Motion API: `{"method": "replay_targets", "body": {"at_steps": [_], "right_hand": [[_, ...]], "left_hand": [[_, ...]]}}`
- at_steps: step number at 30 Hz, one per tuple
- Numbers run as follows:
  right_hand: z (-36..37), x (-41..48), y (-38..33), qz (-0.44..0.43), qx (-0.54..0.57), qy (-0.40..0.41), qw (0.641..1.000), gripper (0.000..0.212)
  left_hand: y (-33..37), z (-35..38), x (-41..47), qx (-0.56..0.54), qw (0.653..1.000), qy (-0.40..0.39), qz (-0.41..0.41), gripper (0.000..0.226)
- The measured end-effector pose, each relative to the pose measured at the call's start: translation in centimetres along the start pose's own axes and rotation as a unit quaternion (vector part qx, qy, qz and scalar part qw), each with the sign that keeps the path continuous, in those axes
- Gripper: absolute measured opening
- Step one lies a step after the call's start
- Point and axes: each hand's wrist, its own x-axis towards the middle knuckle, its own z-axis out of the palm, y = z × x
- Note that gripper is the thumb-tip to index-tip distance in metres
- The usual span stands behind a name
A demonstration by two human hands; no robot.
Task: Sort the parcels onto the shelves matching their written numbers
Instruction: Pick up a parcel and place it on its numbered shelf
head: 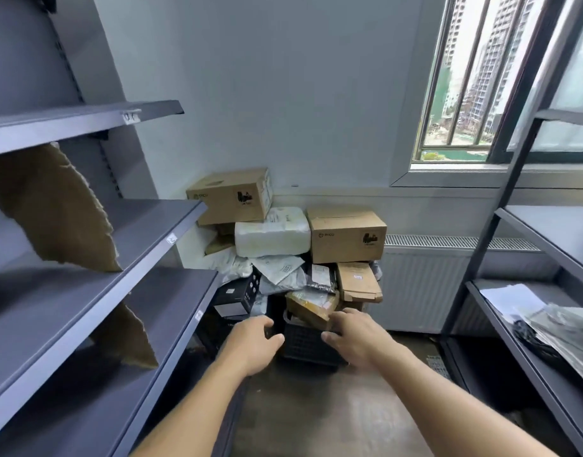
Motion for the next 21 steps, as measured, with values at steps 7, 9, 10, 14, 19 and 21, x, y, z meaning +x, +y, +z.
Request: {"method": "replay_targets", "body": {"at_steps": [7,9,10,14,19,21], "right_hand": [[-3.4,10.3,-1.8,0.016,0.015,0.026,0.999,0.059],[-3.6,12.8,-2.0,0.016,0.014,0.018,1.0,0.059],[-3.8,14.2,-2.2,0.014,0.017,0.015,1.0,0.059],[-4.9,20.1,-2.3,0.003,0.02,0.005,1.0,0.063],[-6.7,28.9,-2.1,-0.041,-0.005,0.005,0.999,0.062],[-7.9,32.7,-2.1,-0.062,-0.015,-0.002,0.998,0.063]], "left_hand": [[0.0,-3.6,11.3,-0.004,1.0,-0.011,-0.004,0.053],[-0.4,-4.1,13.6,-0.006,1.0,-0.016,-0.011,0.054],[-0.6,-4.3,14.7,-0.006,1.0,-0.014,-0.013,0.054],[-1.1,-5.6,20.2,-0.006,1.0,0.0,-0.024,0.047],[-1.0,-7.1,27.4,-0.021,0.998,0.032,-0.052,0.049],[-0.9,-7.9,30.6,-0.022,0.997,0.045,-0.066,0.05]]}}
